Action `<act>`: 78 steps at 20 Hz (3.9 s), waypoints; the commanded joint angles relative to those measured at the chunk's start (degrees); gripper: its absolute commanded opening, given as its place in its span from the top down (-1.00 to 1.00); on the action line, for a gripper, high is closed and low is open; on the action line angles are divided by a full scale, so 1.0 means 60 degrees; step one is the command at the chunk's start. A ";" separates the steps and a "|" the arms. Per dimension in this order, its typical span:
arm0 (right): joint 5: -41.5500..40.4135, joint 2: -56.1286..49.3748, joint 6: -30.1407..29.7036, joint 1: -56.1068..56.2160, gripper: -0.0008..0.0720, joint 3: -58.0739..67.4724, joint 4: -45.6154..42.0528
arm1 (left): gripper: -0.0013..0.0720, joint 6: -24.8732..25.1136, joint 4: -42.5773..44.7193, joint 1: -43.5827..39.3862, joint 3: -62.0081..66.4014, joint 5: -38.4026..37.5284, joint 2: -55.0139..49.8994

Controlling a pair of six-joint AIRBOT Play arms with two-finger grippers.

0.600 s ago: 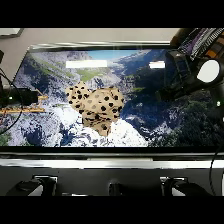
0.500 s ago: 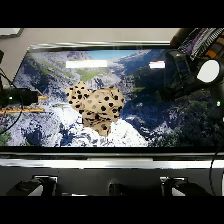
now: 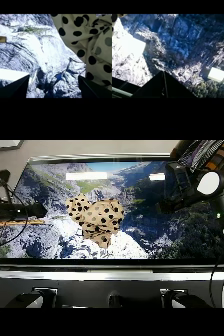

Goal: Fold the clothes and pants, and hang the long-sleeved shirts on hangers.

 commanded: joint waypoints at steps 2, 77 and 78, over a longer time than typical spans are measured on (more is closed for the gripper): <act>0.0004 0.0007 0.0004 0.0007 0.88 -0.0004 0.0000 | -0.83 0.0798 -0.3038 0.1253 -0.1286 0.2616 -0.1752; -0.6437 0.0543 0.3442 0.0215 0.88 0.2637 0.2459 | 0.90 0.3446 -0.6550 0.1297 0.1563 0.3340 0.1789; -0.6889 -0.0350 0.3410 0.0219 0.88 0.2637 0.3129 | 0.90 0.3486 -0.6543 0.1209 0.1224 0.3534 0.1293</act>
